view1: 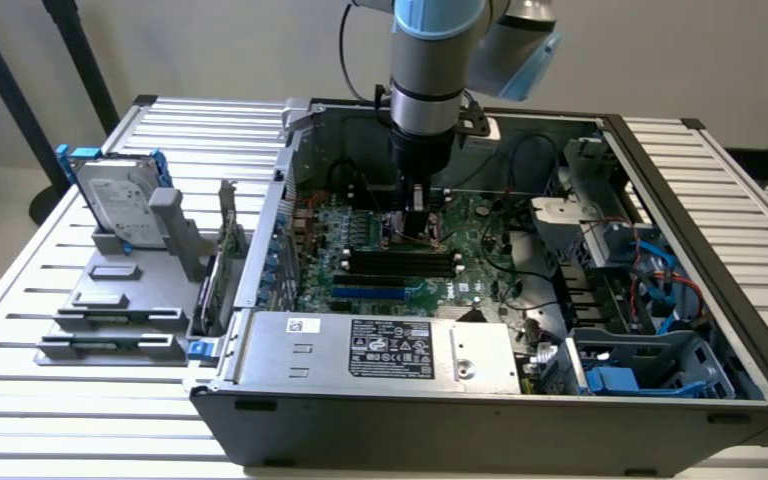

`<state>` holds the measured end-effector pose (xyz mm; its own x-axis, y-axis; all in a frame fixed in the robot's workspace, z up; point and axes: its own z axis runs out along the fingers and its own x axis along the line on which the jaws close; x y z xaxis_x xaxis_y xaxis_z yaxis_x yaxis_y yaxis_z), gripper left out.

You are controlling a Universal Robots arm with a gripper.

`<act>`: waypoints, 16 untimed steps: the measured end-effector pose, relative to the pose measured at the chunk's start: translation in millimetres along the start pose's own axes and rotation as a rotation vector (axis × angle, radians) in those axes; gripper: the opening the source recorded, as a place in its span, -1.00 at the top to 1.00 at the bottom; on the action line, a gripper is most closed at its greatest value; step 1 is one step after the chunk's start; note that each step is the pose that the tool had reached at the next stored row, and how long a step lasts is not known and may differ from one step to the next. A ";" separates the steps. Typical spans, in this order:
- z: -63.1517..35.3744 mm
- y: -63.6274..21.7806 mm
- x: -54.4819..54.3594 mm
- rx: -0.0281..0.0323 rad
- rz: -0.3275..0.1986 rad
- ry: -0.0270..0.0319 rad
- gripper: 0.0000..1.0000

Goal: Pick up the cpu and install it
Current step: 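Place the cpu into insertion slot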

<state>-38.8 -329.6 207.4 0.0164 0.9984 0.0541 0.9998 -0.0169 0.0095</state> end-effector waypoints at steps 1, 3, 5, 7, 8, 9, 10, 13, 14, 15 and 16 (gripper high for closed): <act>0.2 0.1 0.0 0.0000 0.000 -0.0001 -0.09; 0.8 0.4 0.0 -0.0001 0.000 0.0000 -0.09; 1.2 0.5 0.0 -0.0001 0.000 -0.0001 -0.09; 1.4 0.6 -0.1 -0.0001 0.000 -0.0002 -0.09; 1.4 0.6 -0.1 -0.0001 0.000 -0.0002 -0.09; 1.4 0.6 -0.1 -0.0001 0.000 -0.0002 -0.09; 1.4 0.6 -0.1 -0.0001 0.000 -0.0002 -0.09; 1.4 0.9 -0.1 -0.0001 0.000 -0.0002 -0.09; 1.5 0.9 -0.1 -0.0001 0.000 -0.0005 -0.09; 1.5 0.9 -0.1 -0.0001 0.000 -0.0006 -0.09; 1.5 0.9 -0.1 -0.0001 0.000 -0.0005 -0.09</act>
<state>-37.9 -329.7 205.9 0.0164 0.9984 0.0535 0.9998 -0.0170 0.0096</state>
